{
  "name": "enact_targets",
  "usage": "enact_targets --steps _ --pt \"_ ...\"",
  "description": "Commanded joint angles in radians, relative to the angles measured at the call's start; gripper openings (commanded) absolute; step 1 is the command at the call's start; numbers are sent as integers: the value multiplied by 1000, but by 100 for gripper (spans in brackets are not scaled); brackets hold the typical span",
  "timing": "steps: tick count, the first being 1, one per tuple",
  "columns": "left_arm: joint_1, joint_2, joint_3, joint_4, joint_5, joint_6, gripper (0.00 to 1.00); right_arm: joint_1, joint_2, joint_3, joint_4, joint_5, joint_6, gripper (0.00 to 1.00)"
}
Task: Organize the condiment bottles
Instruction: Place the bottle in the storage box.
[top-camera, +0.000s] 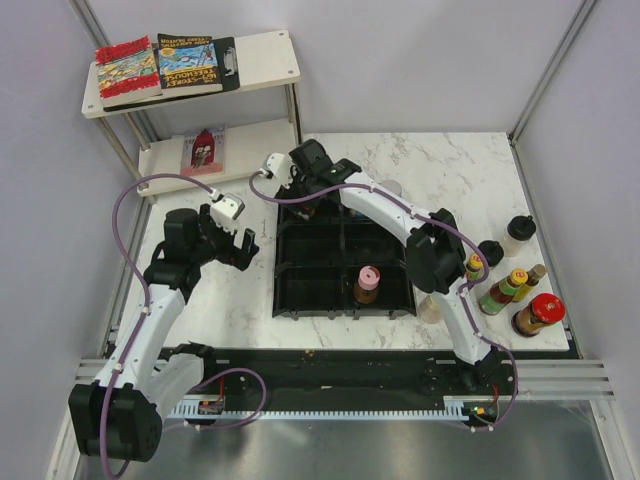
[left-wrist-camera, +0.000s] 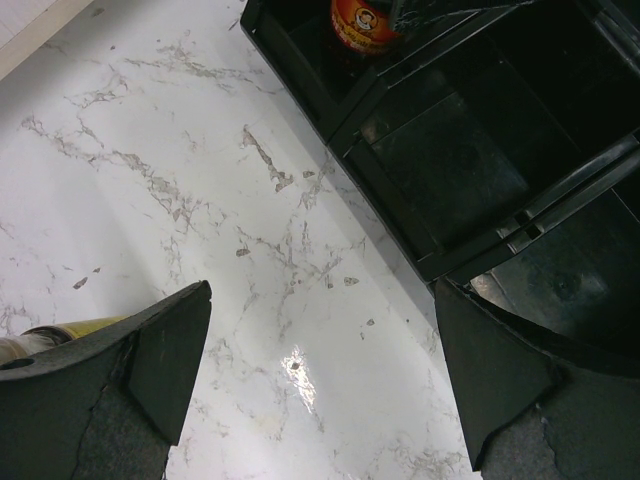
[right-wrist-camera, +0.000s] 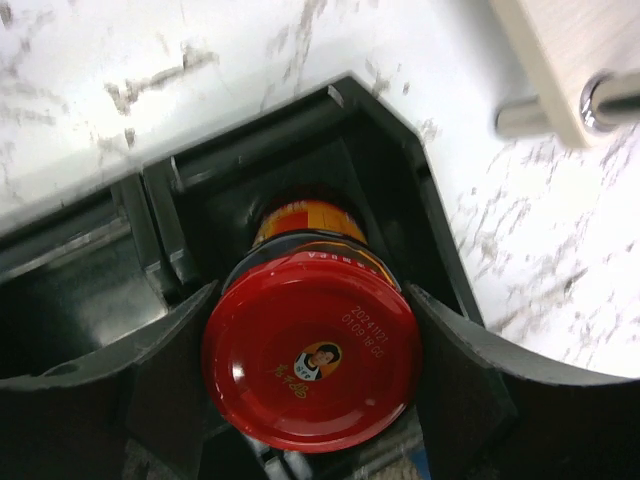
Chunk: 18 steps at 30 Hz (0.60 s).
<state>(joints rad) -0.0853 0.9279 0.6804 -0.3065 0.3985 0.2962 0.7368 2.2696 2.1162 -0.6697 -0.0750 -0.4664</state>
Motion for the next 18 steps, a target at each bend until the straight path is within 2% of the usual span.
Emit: enact_targets --steps 1,8,10,11,12,14,15,18 --pt "5 2 -10 29 8 26 100 3 -7 53 116 -26 20 0" --pt "6 3 -10 29 5 27 100 4 2 57 116 -49 32 0" --pt "5 5 -10 29 10 27 99 6 2 57 113 -51 31 5" --pt "5 6 -10 29 8 29 99 7 1 56 113 -51 29 12" --pt "5 5 -10 29 8 27 100 7 1 54 113 -48 26 29" --pt "6 6 -10 29 8 26 100 9 -2 56 113 -43 18 47" --pt "5 6 -10 29 7 27 99 10 -4 54 113 -36 17 61" --pt "7 8 -10 29 5 27 100 13 -12 56 111 -19 0 78"
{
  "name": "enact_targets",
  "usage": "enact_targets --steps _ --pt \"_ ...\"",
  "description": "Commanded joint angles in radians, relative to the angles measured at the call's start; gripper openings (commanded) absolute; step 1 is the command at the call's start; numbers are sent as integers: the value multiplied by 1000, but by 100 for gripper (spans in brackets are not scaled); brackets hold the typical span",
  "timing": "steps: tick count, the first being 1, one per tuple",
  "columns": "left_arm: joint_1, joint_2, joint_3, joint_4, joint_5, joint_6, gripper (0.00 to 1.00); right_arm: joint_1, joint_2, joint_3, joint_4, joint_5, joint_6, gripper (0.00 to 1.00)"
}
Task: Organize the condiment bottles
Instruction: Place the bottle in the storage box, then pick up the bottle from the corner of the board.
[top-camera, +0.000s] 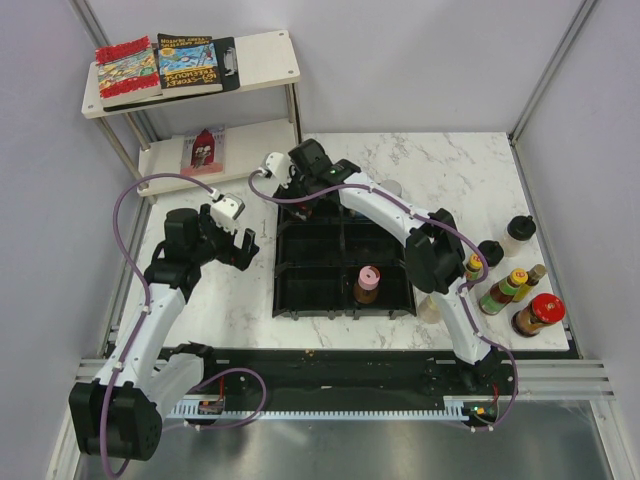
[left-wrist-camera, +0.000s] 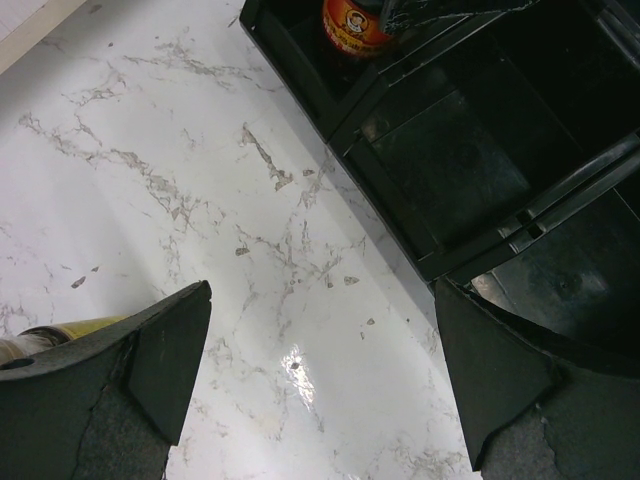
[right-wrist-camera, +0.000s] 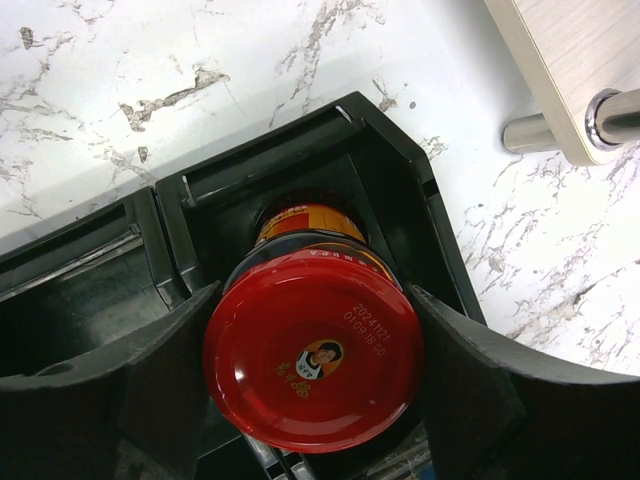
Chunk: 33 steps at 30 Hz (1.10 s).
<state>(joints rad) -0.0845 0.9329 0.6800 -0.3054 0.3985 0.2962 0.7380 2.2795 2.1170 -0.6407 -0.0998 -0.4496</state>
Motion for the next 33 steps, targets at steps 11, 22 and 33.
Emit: enact_targets --steps 11,22,33 --pt "5 0 -10 28 7 29 100 14 -84 52 115 94 -3 98" --pt "6 -11 -11 25 17 29 100 -52 -412 -104 157 446 61 98" --pt "6 -29 -8 17 39 24 100 -497 -936 -595 -63 414 23 98"
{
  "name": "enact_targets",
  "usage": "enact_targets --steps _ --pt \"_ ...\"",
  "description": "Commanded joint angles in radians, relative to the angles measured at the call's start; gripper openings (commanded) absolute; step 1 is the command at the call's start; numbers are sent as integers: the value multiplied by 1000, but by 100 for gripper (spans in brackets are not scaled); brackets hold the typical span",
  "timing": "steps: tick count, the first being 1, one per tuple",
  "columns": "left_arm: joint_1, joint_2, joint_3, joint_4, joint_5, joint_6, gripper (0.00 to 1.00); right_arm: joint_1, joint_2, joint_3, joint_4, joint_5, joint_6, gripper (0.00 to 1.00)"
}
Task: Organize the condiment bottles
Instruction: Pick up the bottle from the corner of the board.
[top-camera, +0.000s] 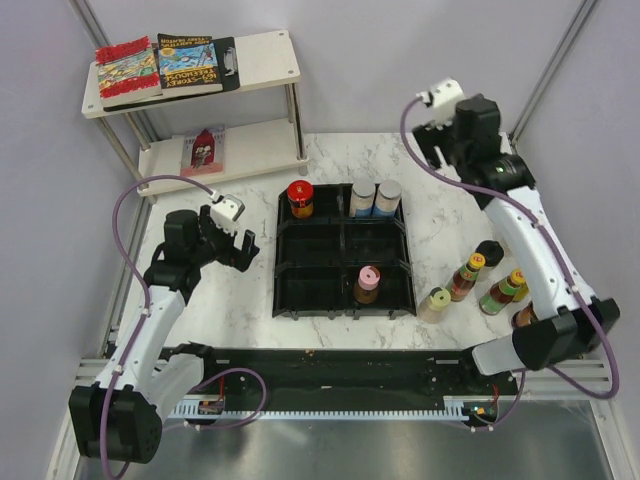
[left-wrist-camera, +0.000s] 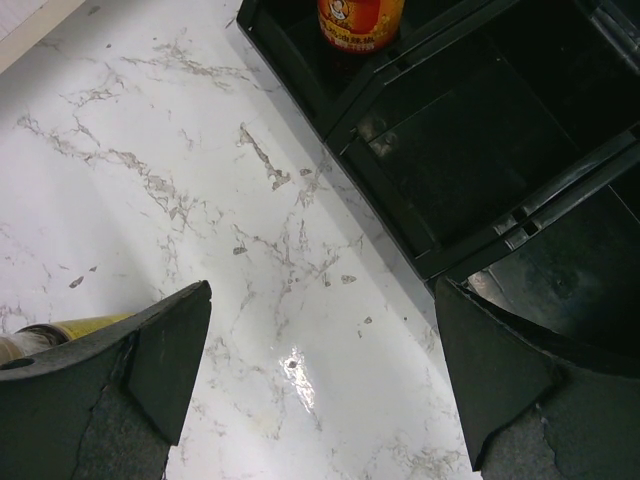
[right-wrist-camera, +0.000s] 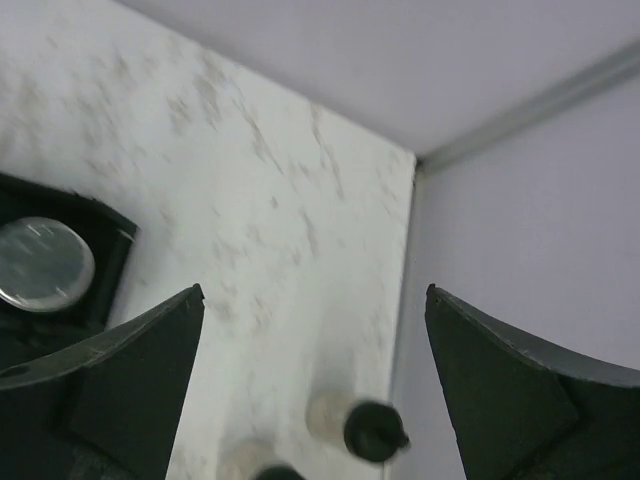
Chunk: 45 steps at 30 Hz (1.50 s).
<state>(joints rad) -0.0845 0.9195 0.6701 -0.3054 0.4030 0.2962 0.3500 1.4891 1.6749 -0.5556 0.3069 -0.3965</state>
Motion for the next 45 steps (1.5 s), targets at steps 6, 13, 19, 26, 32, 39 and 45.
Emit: enact_targets --steps 6,13,19,26,32,39,45 --pt "6 -28 3 6 72 21 100 -271 -407 -401 -192 106 -54 98" --pt "6 -48 5 -1 109 14 100 -384 -599 -613 -101 245 -19 98" --pt "8 -59 5 -6 129 14 100 -457 -704 -719 -156 238 11 98" --pt "8 -68 3 -11 151 14 99 -540 -768 -710 -248 205 31 98" --pt "8 -73 2 -12 157 12 100 -569 -776 -698 -314 170 39 98" --pt "8 -76 -1 -14 165 15 99 -647 -741 -687 -423 -23 61 98" --pt "6 -76 -3 -14 178 12 100 -885 -681 -661 -426 -243 50 98"
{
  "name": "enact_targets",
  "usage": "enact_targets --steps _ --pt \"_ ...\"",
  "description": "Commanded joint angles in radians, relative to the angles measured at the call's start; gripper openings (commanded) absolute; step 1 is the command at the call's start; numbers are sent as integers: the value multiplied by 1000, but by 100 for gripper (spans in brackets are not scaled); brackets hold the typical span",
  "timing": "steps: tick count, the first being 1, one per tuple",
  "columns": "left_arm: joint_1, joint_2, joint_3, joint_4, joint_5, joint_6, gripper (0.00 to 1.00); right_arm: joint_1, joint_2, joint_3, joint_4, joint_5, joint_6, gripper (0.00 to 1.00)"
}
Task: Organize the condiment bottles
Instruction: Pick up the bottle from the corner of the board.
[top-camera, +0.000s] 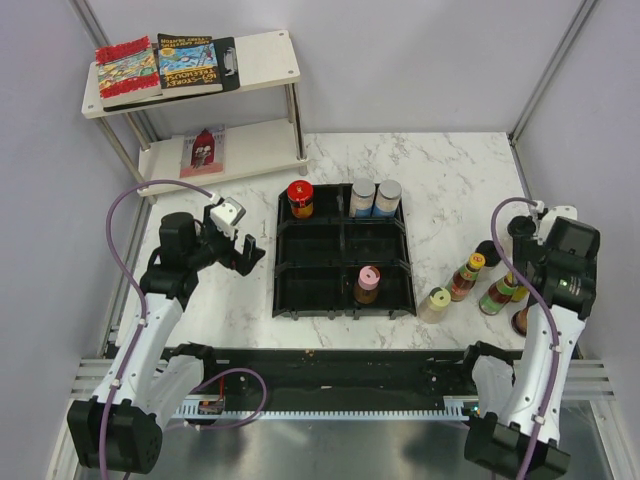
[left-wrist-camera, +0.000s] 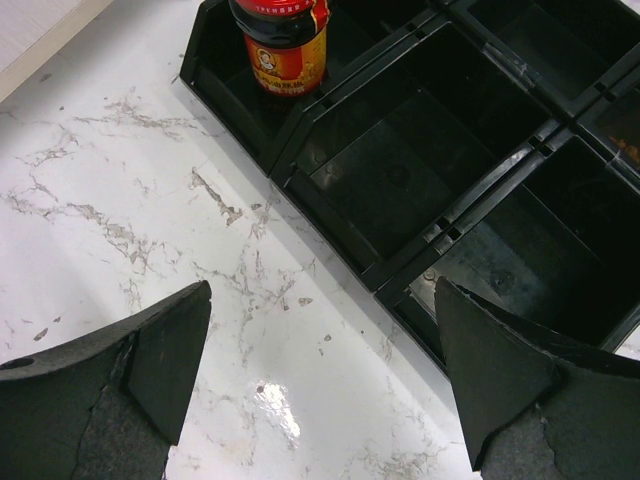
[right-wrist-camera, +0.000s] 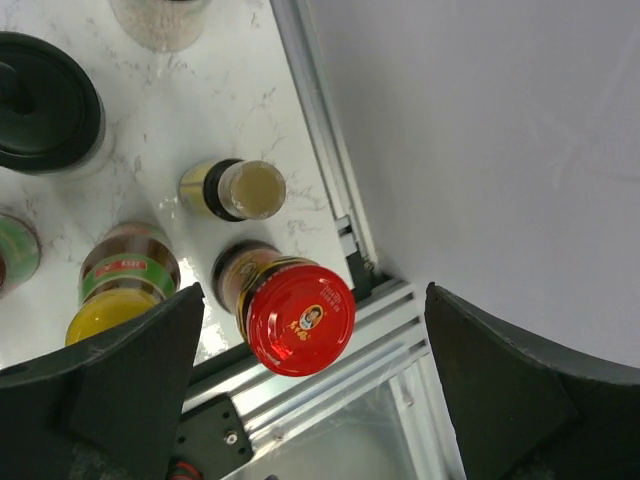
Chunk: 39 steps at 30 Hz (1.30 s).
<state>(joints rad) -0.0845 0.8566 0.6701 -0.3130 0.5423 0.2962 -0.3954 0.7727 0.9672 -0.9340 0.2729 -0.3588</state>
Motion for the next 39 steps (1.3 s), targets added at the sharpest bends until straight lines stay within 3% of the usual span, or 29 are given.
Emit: enact_targets --steps 1,4,10,18,39 --pt "6 -14 -3 -6 42 14 100 -182 57 51 -63 -242 -15 98" --pt "6 -14 -4 -6 48 15 100 -403 114 68 -107 -392 -89 98" --pt "8 2 -4 -6 54 17 100 -571 160 44 -161 -508 -287 98" --pt "6 10 -3 -6 50 15 99 -579 163 8 -244 -587 -457 98" --pt "6 9 -4 -5 39 17 100 -579 284 -96 -68 -569 -447 95"
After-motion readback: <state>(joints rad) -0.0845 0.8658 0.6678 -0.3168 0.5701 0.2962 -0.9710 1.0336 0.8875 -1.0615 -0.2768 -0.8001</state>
